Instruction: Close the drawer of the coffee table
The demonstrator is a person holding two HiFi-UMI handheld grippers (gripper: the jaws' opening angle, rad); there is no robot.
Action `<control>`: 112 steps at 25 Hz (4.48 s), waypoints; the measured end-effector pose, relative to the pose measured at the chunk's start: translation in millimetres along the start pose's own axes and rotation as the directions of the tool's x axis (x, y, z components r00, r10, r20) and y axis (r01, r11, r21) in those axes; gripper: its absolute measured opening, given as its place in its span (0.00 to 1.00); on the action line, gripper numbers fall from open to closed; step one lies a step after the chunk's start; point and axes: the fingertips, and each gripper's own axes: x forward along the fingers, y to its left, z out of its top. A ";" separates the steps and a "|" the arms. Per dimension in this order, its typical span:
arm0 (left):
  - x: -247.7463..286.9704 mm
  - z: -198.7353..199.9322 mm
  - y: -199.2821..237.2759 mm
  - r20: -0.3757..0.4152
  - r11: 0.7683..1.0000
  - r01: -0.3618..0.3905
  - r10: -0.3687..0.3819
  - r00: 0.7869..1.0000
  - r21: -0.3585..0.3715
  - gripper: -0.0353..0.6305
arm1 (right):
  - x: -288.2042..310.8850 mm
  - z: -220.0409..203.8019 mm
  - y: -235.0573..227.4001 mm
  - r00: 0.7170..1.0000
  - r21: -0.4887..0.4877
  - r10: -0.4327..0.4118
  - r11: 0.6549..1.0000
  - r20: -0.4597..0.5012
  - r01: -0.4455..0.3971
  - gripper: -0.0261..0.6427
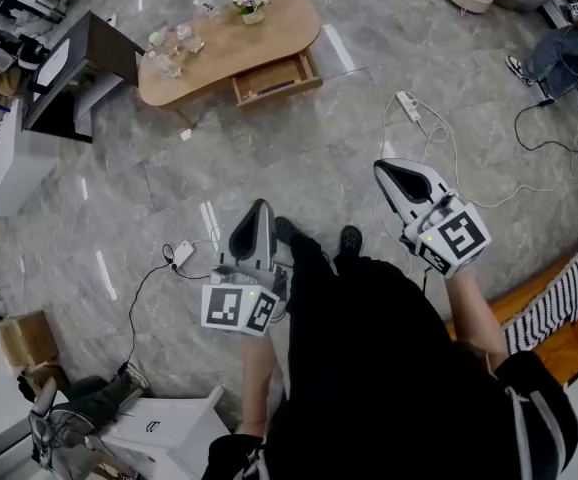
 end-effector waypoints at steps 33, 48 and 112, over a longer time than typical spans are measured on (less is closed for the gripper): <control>128.9 20.5 146.6 -0.105 0.987 0.149 -0.142 0.984 0.064 0.07 | 180.1 9.8 -29.4 0.983 -0.103 -0.010 0.995 -0.181 -0.009 0.06; 197.1 -4.7 216.6 -0.209 0.974 0.219 -0.203 0.956 0.053 0.07 | 237.7 -26.3 -79.4 0.951 0.000 -0.177 0.983 -0.255 0.183 0.06; 489.3 -516.3 599.4 -0.781 0.996 -0.026 0.083 0.619 0.085 0.51 | 552.7 -581.8 -420.1 0.478 -0.175 -0.089 0.975 -0.874 -0.139 0.30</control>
